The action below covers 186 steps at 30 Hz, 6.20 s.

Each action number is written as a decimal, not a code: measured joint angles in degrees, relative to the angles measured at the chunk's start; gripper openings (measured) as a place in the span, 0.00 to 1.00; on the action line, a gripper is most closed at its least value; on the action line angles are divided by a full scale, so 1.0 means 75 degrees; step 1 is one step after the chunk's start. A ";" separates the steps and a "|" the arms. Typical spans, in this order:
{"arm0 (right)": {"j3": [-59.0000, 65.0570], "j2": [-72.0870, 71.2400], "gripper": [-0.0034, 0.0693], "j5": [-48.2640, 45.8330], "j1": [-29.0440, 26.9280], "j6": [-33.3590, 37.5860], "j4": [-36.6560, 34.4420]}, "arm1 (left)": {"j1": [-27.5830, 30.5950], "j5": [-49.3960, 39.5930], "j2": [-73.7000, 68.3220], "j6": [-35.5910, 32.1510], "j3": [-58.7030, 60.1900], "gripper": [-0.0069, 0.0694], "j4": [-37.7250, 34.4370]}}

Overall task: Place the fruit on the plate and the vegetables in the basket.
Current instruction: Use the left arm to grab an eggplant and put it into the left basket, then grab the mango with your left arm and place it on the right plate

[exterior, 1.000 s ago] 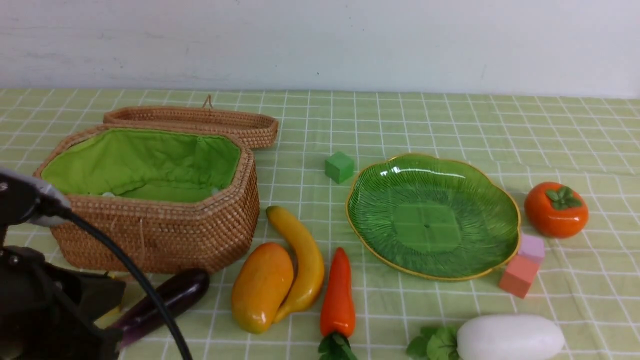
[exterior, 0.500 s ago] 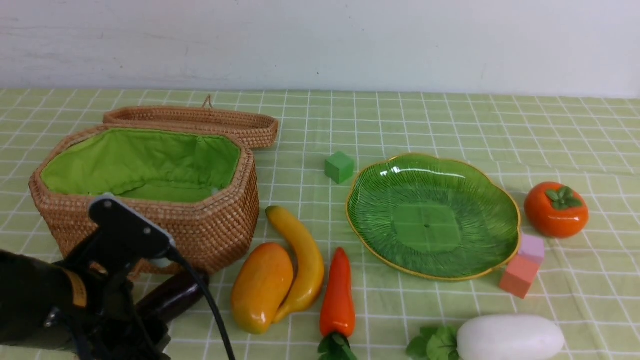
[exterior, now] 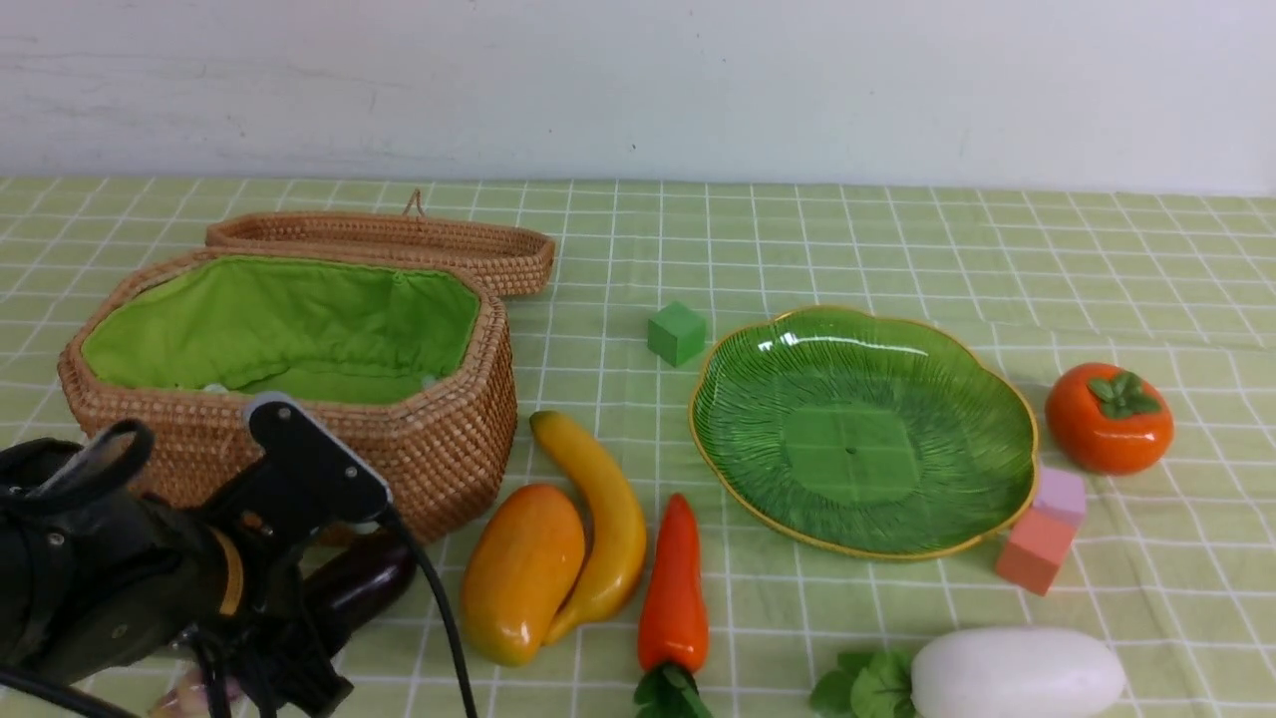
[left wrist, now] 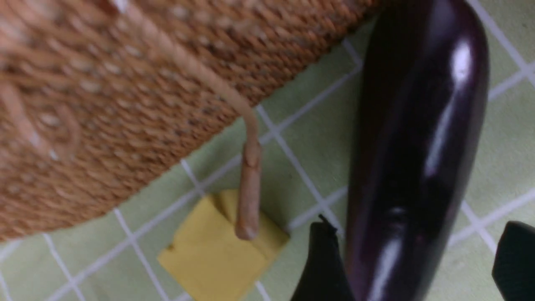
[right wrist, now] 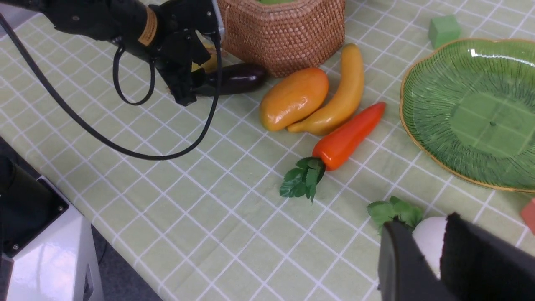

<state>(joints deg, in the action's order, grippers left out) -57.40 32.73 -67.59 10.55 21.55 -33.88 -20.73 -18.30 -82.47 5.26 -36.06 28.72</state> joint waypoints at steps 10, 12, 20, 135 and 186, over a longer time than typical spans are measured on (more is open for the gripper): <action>0.0000 -0.0008 0.29 0.0038 0.0000 0.0032 -0.0056 | 0.0397 0.0336 -0.0791 0.0293 -0.0012 0.69 0.0385; 0.0000 -0.0008 0.29 0.0045 0.0000 0.0032 -0.0065 | 0.0436 0.0379 -0.0917 0.0315 -0.0016 0.65 0.0371; 0.0000 -0.0008 0.30 0.0045 0.0000 0.0032 -0.0092 | 0.0444 0.0316 -0.0993 0.0239 -0.0076 0.58 0.0124; 0.0000 0.0358 0.37 -0.0500 0.0000 0.0654 -0.1333 | -0.2298 -0.1770 -0.2335 0.4548 -0.3119 0.87 -0.0516; 0.0000 0.0371 0.37 0.1725 0.0000 -0.2026 0.2861 | -0.3907 -0.0515 -0.3656 0.2124 -0.6782 0.76 -0.0217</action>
<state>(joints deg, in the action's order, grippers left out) -57.40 35.51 -54.65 10.55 6.35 -12.43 -50.03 -22.17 -109.89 21.19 -86.93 27.09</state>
